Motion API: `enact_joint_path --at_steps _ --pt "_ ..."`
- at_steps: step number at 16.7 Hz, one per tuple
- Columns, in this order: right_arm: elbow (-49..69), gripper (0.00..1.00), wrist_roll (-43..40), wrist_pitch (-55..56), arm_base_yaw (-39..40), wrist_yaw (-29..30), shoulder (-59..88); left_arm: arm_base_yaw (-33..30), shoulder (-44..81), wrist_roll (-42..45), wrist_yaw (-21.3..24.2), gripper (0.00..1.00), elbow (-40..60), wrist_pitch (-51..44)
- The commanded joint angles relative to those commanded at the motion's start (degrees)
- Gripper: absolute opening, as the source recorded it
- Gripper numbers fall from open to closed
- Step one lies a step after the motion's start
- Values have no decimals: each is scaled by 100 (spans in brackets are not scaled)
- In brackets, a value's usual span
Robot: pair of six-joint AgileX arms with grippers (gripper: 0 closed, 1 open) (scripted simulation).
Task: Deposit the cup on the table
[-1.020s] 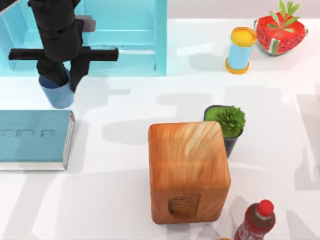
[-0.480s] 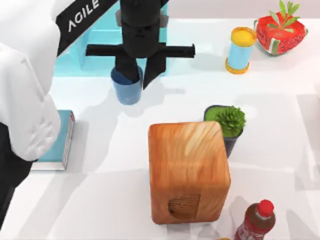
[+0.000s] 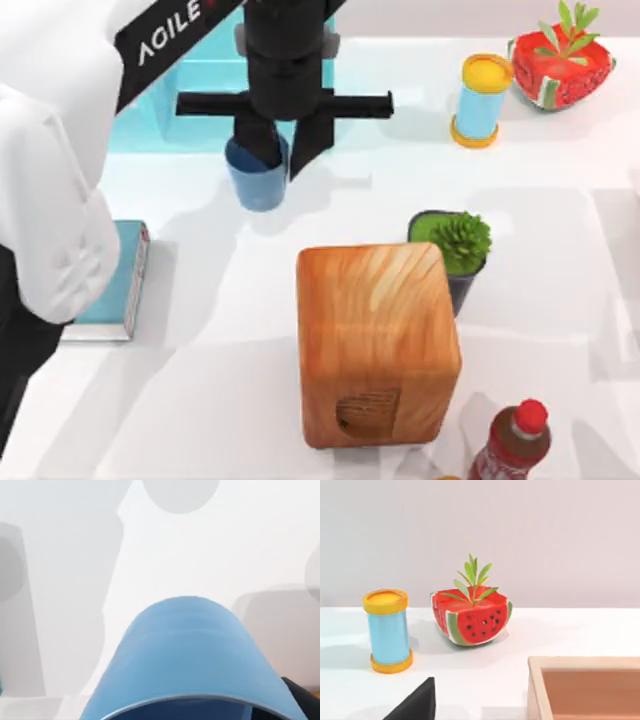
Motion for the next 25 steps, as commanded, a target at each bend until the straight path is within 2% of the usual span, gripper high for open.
enact_joint_path --at_steps 7,13,25 --pt "0 100 0 0 0 0 0 78 -328 87 -10 0 -1831 1387" --pt "0 100 0 0 0 0 0 82 -364 99 -13 0 -2029 1576" --pt "0 100 0 0 0 0 0 82 -364 99 -13 90 -2029 1576"
